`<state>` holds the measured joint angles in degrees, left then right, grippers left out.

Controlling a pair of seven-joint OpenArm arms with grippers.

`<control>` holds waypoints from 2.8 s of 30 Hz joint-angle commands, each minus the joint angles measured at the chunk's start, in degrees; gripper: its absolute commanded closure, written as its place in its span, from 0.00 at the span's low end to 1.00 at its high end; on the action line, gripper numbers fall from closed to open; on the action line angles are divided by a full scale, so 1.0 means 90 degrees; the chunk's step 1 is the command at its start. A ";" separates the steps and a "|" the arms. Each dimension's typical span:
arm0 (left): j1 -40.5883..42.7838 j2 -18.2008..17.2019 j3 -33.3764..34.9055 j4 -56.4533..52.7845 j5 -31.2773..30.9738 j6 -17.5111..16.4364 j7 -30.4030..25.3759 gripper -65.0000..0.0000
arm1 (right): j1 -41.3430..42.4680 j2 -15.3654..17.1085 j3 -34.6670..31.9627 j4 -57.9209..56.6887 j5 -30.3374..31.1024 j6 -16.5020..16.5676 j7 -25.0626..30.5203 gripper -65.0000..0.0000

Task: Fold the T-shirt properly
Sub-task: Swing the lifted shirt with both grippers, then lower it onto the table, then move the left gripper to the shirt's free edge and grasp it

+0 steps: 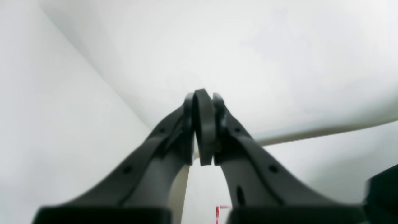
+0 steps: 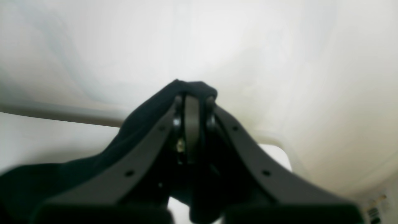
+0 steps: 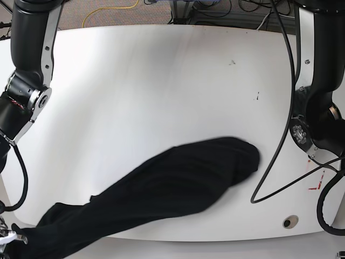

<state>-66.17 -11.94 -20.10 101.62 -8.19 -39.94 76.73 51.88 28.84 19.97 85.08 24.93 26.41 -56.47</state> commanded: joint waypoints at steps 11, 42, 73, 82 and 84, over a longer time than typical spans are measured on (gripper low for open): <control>0.2346 0.0043 0.0021 0.0718 -0.0092 -0.0006 -0.0120 1.00 | -0.2321 -0.0533 0.0795 0.1394 0.0058 0.0030 0.0028 0.98; 0.5189 0.1508 -0.0644 -0.2163 -0.0199 -0.0006 -0.1800 0.16 | -0.3552 -0.0972 0.1000 0.1765 0.0048 0.0049 0.0037 0.98; 0.4954 0.1928 -0.0155 -0.4293 -0.0912 -0.0006 -0.2767 0.17 | -0.3874 -0.1187 0.1010 0.2019 0.0048 0.0049 0.0037 0.98; 0.4886 0.2026 0.0109 -0.4488 -0.0902 0.0155 -0.3090 0.16 | -0.3923 -0.1187 0.1010 0.2019 0.0048 0.0049 0.0037 0.98; 0.4827 0.2026 0.0196 -0.4644 -0.0912 0.0253 -0.3168 0.16 | -0.3923 -0.1187 0.1010 0.2019 0.0048 0.0049 0.0037 0.98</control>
<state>-20.88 6.13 -19.09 60.47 -15.16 -38.15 49.58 15.33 17.28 28.84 102.10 24.38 26.85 -57.69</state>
